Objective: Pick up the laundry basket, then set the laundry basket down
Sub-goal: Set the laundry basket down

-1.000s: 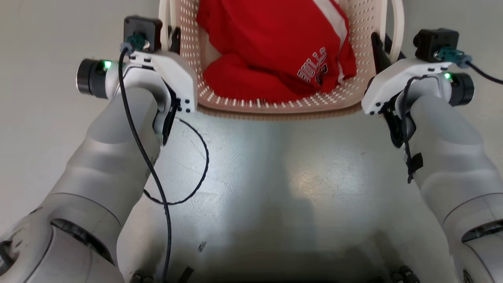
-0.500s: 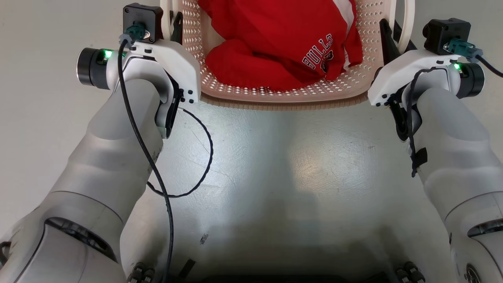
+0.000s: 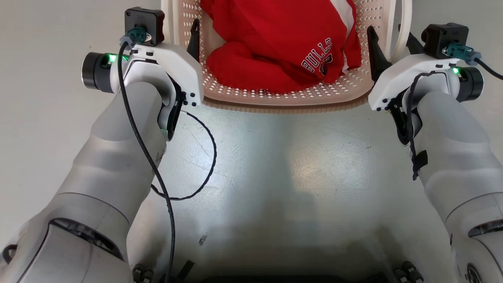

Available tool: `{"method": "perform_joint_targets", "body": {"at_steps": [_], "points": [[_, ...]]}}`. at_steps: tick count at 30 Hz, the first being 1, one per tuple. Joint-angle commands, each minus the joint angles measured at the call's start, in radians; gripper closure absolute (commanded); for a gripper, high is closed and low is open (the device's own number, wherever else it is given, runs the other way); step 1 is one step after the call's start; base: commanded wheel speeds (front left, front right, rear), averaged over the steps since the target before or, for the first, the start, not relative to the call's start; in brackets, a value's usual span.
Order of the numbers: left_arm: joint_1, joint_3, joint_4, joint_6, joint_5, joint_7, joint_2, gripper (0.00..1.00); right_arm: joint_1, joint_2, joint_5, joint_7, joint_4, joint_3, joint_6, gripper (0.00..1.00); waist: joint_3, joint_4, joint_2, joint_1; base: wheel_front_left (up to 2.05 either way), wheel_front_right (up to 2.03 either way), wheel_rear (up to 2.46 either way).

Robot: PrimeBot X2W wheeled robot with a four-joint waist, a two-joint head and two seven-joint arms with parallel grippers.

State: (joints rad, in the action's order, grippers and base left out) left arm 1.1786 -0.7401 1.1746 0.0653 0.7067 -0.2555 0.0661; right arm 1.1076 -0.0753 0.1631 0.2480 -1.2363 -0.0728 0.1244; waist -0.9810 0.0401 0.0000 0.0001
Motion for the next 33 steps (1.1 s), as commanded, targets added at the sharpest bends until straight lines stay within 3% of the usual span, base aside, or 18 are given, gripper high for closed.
{"method": "perform_joint_targets", "body": {"at_steps": [1,10,20,33], "points": [[-0.011,0.022,-0.003,-0.002,-0.017,-0.006,0.025,0.0,-0.039,0.025,-0.002,0.014,0.006,-0.017,0.006,0.0,0.0,-0.002,0.0,-0.0001,0.0,0.0,0.0],[-0.022,0.065,-0.004,0.002,-0.039,-0.006,0.025,0.0,-0.043,0.025,0.016,0.014,0.019,-0.017,0.006,0.0,0.017,-0.011,0.0,-0.0001,0.0,0.0,0.0],[-0.082,0.134,-0.012,0.022,-0.048,-0.006,0.037,0.0,-0.096,0.025,0.02,0.014,0.067,0.0,0.006,0.0,0.114,-0.023,0.0,-0.0001,0.0,0.0,0.0],[-0.271,0.269,-0.12,0.009,-0.094,-0.006,0.039,0.0,-0.226,0.025,-0.02,0.014,0.159,0.022,0.006,0.0,0.389,-0.029,0.0,-0.0001,0.0,0.0,0.0]]}}
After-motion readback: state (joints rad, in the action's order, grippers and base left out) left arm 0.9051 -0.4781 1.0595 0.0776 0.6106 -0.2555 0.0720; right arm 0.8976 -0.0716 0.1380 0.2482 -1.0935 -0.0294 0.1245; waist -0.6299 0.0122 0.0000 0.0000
